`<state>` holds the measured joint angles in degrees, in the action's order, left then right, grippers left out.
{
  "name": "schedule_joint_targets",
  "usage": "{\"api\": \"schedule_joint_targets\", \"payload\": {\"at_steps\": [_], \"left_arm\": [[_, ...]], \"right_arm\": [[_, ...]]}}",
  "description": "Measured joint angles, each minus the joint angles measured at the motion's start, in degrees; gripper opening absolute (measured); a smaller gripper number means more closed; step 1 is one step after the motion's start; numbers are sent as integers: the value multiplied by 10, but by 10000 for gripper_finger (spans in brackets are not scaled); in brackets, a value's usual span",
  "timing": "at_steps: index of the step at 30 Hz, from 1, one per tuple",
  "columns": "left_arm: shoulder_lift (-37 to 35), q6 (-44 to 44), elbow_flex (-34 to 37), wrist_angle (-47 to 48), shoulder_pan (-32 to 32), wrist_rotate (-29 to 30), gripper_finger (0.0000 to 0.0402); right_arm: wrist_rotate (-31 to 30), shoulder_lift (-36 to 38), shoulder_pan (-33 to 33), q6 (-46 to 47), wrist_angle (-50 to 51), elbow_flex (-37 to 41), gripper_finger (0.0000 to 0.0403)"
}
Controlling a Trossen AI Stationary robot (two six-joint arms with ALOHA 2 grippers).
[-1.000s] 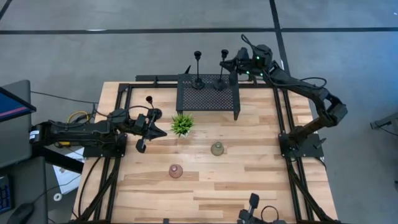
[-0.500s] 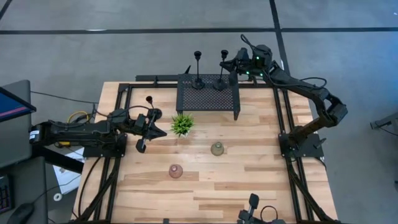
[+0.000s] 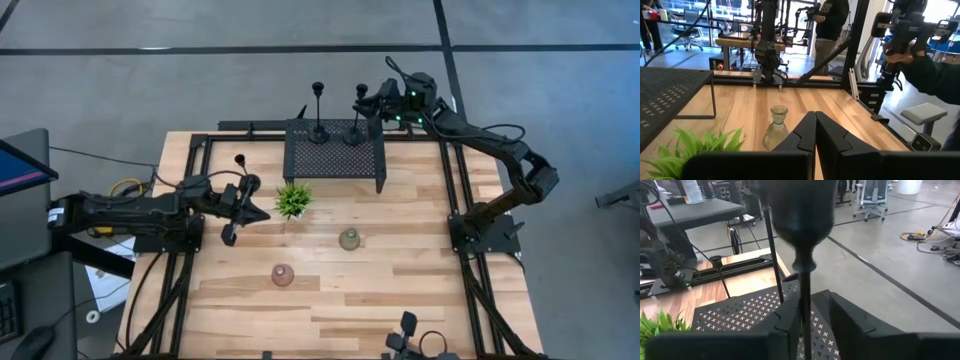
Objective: Pick & Place candle stick holders
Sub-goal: Put the bottom black candle holder on the shelf, then put the black candle holder on the shelf
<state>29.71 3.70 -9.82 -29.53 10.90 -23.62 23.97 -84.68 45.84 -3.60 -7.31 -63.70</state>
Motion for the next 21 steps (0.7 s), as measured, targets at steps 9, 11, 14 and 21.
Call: {"api": "schedule_joint_targets", "payload": {"at_steps": [9, 11, 14, 21], "left_arm": [[4, 0, 0, -5, 0, 0, 5], [4, 0, 0, -5, 0, 0, 4], [4, 0, 0, -5, 0, 0, 6], [2, 0, 0, -5, 0, 10, 6]], "right_arm": [[1, 27, 0, 6, 29, 0, 197], [1, 44, 0, 5, 46, 0, 223], [1, 78, 0, 2, 75, 0, 248], [1, 175, -18, 2, 201, 0, 240]]}}
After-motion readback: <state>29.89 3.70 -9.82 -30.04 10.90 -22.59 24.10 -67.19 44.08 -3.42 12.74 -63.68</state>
